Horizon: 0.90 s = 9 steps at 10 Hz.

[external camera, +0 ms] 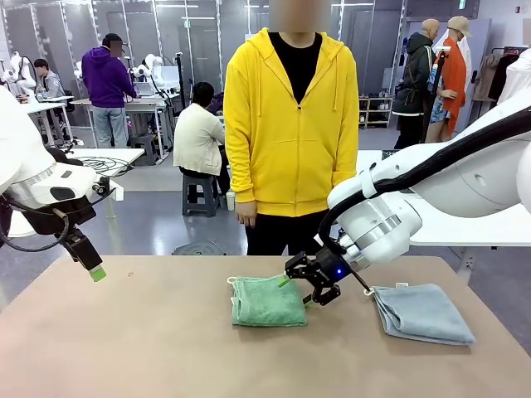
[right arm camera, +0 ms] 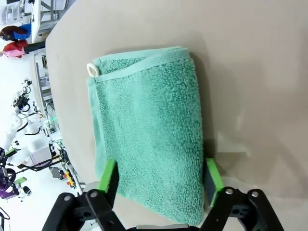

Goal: Fold the towels and place them in the basket.
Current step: Stack the folded Towel with hook on the right side of the table.

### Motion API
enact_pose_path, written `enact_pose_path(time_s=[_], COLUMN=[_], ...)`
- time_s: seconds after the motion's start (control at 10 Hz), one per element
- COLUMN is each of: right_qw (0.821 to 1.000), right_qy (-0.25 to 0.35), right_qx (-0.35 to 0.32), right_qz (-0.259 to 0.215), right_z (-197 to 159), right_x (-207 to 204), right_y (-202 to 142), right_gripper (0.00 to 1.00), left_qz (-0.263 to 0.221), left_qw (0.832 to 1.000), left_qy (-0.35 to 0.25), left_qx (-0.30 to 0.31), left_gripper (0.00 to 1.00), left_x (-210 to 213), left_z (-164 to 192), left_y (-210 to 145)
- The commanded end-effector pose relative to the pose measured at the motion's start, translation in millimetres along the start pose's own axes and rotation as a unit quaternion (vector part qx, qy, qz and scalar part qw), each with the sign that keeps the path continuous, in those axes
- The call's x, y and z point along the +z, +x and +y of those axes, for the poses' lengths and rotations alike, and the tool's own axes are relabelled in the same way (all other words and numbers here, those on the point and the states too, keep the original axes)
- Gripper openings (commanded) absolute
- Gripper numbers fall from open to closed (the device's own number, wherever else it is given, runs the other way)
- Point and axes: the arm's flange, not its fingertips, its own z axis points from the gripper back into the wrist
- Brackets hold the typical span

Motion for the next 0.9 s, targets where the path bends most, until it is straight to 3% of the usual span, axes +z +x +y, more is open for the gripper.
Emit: enact_pose_path(time_s=[0.0, 0.1, 0.8], right_qw=[1.0, 1.0, 1.0], right_qy=[0.016, 0.016, 0.012], right_qx=[0.011, 0.01, 0.016], right_qz=[-0.003, -0.002, -0.01], right_z=[1.9, 2.9, 4.6], right_x=[-8.7, -10.6, -14.8], right_y=[2.5, 2.8, -11.2], right_gripper=[0.22, 0.0, 0.0], left_qz=[0.006, 0.006, 0.006], left_qw=[1.0, 1.0, 1.0], left_qy=[0.006, 0.006, 0.006], left_qx=[0.004, 0.004, 0.004], left_gripper=[0.98, 0.98, 0.98], left_x=[1.7, 1.7, 1.7], left_z=[1.7, 1.7, 1.7], left_y=[3.1, 3.1, 3.1])
